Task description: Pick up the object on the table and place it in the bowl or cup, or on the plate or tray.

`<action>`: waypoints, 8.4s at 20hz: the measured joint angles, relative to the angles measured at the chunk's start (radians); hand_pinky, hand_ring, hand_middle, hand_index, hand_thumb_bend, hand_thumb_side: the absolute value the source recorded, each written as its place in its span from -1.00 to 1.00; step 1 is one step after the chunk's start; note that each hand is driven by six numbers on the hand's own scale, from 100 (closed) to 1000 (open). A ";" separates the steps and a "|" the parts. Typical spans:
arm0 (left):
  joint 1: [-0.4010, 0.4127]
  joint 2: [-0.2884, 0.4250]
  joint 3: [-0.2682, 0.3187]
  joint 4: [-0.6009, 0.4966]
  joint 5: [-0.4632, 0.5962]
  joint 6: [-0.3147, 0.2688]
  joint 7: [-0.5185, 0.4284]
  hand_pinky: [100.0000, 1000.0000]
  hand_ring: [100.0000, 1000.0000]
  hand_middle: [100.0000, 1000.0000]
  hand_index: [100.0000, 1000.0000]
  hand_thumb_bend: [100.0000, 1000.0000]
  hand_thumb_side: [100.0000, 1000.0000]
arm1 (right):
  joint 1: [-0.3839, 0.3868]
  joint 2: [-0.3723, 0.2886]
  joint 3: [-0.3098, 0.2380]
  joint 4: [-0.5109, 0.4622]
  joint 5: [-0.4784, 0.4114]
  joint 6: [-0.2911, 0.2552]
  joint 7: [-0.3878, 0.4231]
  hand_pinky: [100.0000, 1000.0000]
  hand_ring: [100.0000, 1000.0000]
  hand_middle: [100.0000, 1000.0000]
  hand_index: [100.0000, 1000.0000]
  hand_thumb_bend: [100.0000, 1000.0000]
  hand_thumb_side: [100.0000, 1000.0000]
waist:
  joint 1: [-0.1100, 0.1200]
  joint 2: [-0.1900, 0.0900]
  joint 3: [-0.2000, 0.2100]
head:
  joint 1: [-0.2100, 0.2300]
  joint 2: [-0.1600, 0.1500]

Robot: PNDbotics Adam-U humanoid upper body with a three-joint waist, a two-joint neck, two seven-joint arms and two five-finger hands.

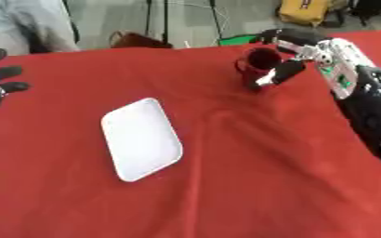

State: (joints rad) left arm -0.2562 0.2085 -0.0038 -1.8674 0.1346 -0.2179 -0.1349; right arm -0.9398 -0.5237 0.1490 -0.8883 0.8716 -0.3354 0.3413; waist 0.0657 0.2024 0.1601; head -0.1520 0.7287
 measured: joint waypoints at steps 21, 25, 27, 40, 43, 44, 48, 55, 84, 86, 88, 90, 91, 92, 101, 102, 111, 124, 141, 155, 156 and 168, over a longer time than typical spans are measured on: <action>-0.006 -0.007 -0.011 -0.002 0.018 0.000 -0.013 0.37 0.50 0.58 0.76 0.06 0.46 | -0.001 -0.028 -0.016 0.038 0.080 0.049 -0.036 0.75 0.82 0.88 0.93 0.46 0.08 | 0.018 0.029 0.024 | -0.026 -0.035; -0.006 -0.008 -0.011 -0.002 0.024 0.000 -0.016 0.37 0.50 0.58 0.76 0.06 0.46 | 0.000 -0.028 -0.017 0.046 0.070 0.036 -0.019 0.72 0.80 0.87 0.93 0.46 0.07 | 0.021 0.030 0.021 | -0.028 -0.035; -0.006 -0.008 -0.012 -0.002 0.024 0.000 -0.017 0.37 0.50 0.58 0.76 0.05 0.46 | 0.002 -0.028 -0.019 0.048 0.068 0.032 -0.013 0.71 0.80 0.87 0.92 0.46 0.07 | 0.022 0.030 0.020 | -0.030 -0.035; -0.006 -0.008 -0.018 -0.003 0.029 0.001 -0.023 0.38 0.50 0.59 0.76 0.04 0.48 | 0.008 -0.025 -0.019 0.055 0.063 0.025 -0.007 0.48 0.53 0.70 0.82 0.40 0.01 | 0.019 0.033 0.024 | -0.035 -0.040; -0.006 -0.008 -0.018 -0.003 0.031 0.001 -0.024 0.38 0.50 0.59 0.76 0.04 0.48 | 0.008 -0.023 -0.019 0.055 0.063 0.030 -0.021 0.48 0.53 0.70 0.82 0.40 0.01 | 0.018 0.034 0.025 | -0.036 -0.043; -0.006 -0.008 -0.018 -0.003 0.031 0.001 -0.025 0.38 0.50 0.59 0.76 0.03 0.48 | 0.008 -0.021 -0.019 0.055 0.063 0.033 -0.026 0.50 0.59 0.72 0.83 0.41 0.07 | 0.018 0.034 0.026 | -0.037 -0.043; -0.006 -0.008 -0.023 -0.003 0.032 0.002 -0.027 0.38 0.51 0.59 0.76 0.02 0.48 | 0.006 -0.010 -0.019 0.054 0.063 0.058 -0.050 0.51 0.60 0.72 0.84 0.41 0.09 | 0.015 0.034 0.032 | -0.043 -0.044; -0.006 -0.008 -0.024 -0.003 0.033 0.002 -0.032 0.38 0.51 0.59 0.76 0.02 0.48 | 0.000 0.002 -0.012 0.051 0.059 0.075 -0.050 0.46 0.50 0.70 0.80 0.39 0.07 | 0.012 0.037 0.039 | -0.044 -0.049; -0.006 -0.009 -0.024 -0.003 0.035 0.002 -0.041 0.39 0.52 0.60 0.77 -0.03 0.49 | 0.009 0.000 0.002 0.027 0.060 0.067 -0.043 0.52 0.68 0.79 0.88 0.30 -0.09 | 0.008 0.034 0.024 | -0.044 -0.053; -0.006 -0.009 -0.024 -0.004 0.035 0.002 -0.041 0.39 0.53 0.61 0.77 -0.03 0.49 | 0.012 0.000 0.006 0.028 0.062 0.055 -0.006 0.65 0.78 0.84 0.90 0.34 -0.09 | 0.009 0.033 0.023 | -0.044 -0.053; -0.006 -0.009 -0.024 -0.004 0.036 0.002 -0.042 0.39 0.53 0.61 0.77 -0.03 0.49 | 0.013 0.000 0.006 0.030 0.068 0.046 0.037 0.67 0.79 0.85 0.91 0.36 -0.10 | 0.010 0.033 0.021 | -0.044 -0.053; -0.006 -0.009 -0.024 -0.005 0.036 0.002 -0.043 0.39 0.53 0.61 0.77 -0.04 0.49 | 0.015 -0.001 0.006 0.032 0.073 0.041 0.076 0.67 0.78 0.85 0.92 0.35 -0.11 | 0.010 0.033 0.019 | -0.044 -0.053; -0.006 -0.009 -0.024 -0.006 0.036 0.002 -0.044 0.39 0.53 0.61 0.77 -0.04 0.49 | 0.015 -0.002 0.006 0.033 0.076 0.040 0.094 0.67 0.78 0.85 0.92 0.35 -0.11 | 0.010 0.033 0.019 | -0.044 -0.053; -0.006 -0.009 -0.024 -0.006 0.037 0.002 -0.044 0.39 0.53 0.61 0.77 -0.04 0.49 | 0.016 -0.002 0.006 0.033 0.078 0.039 0.109 0.66 0.78 0.85 0.92 0.35 -0.11 | 0.010 0.033 0.018 | -0.044 -0.053; -0.006 -0.009 -0.024 -0.006 0.037 0.003 -0.045 0.40 0.54 0.61 0.77 -0.04 0.49 | 0.016 -0.017 0.005 0.018 0.113 0.066 0.130 0.61 0.75 0.84 0.92 0.36 0.20 | 0.008 0.032 0.010 | -0.044 -0.056; -0.006 -0.009 -0.024 -0.006 0.037 0.003 -0.045 0.40 0.54 0.61 0.77 -0.04 0.49 | 0.016 -0.019 0.005 0.011 0.120 0.070 0.118 0.61 0.75 0.84 0.92 0.36 0.20 | 0.008 0.031 0.008 | -0.044 -0.057; -0.006 -0.009 -0.024 -0.006 0.037 0.002 -0.045 0.40 0.54 0.62 0.77 -0.05 0.49 | 0.016 -0.032 0.011 -0.049 0.147 0.075 0.071 0.73 0.80 0.85 0.92 0.39 0.20 | 0.005 0.027 -0.001 | -0.042 -0.061; -0.006 -0.009 -0.024 -0.006 0.037 0.003 -0.052 0.40 0.55 0.62 0.78 -0.07 0.50 | 0.040 -0.044 0.005 -0.028 0.175 0.085 0.132 0.38 0.56 0.79 0.84 0.20 0.08 | 0.001 0.026 -0.015 | -0.035 -0.062; -0.006 -0.008 -0.024 -0.006 0.037 0.003 -0.053 0.40 0.56 0.63 0.78 -0.08 0.51 | 0.043 -0.044 0.009 -0.042 0.142 0.082 0.058 -0.32 0.05 0.63 0.70 -0.39 -0.01 | 0.003 0.022 -0.016 | -0.034 -0.069; -0.007 -0.008 -0.024 -0.006 0.037 0.004 -0.055 0.40 0.56 0.63 0.79 -0.08 0.50 | 0.016 -0.043 0.056 -0.209 0.033 0.062 0.069 -0.35 0.02 0.65 0.71 -0.38 0.04 | -0.001 0.020 -0.005 | -0.034 -0.070; -0.007 -0.008 -0.024 -0.006 0.037 0.004 -0.056 0.40 0.56 0.63 0.79 -0.08 0.50 | 0.010 -0.042 0.064 -0.226 0.026 0.058 0.072 -0.35 0.02 0.65 0.71 -0.38 0.04 | -0.003 0.019 -0.002 | -0.034 -0.070; -0.024 -0.016 -0.036 -0.020 0.052 0.005 -0.061 0.39 0.56 0.62 0.78 -0.06 0.43 | -0.020 0.047 0.122 -0.281 0.012 0.044 0.078 -0.39 -0.02 0.64 0.69 -0.34 0.08 | -0.008 0.014 0.055 | -0.046 -0.070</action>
State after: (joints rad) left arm -0.2800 0.1928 -0.0402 -1.8874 0.1870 -0.2130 -0.1955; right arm -0.9600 -0.4762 0.2710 -1.1691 0.8832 -0.2918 0.4191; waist 0.0578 0.2164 0.2153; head -0.1983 0.6591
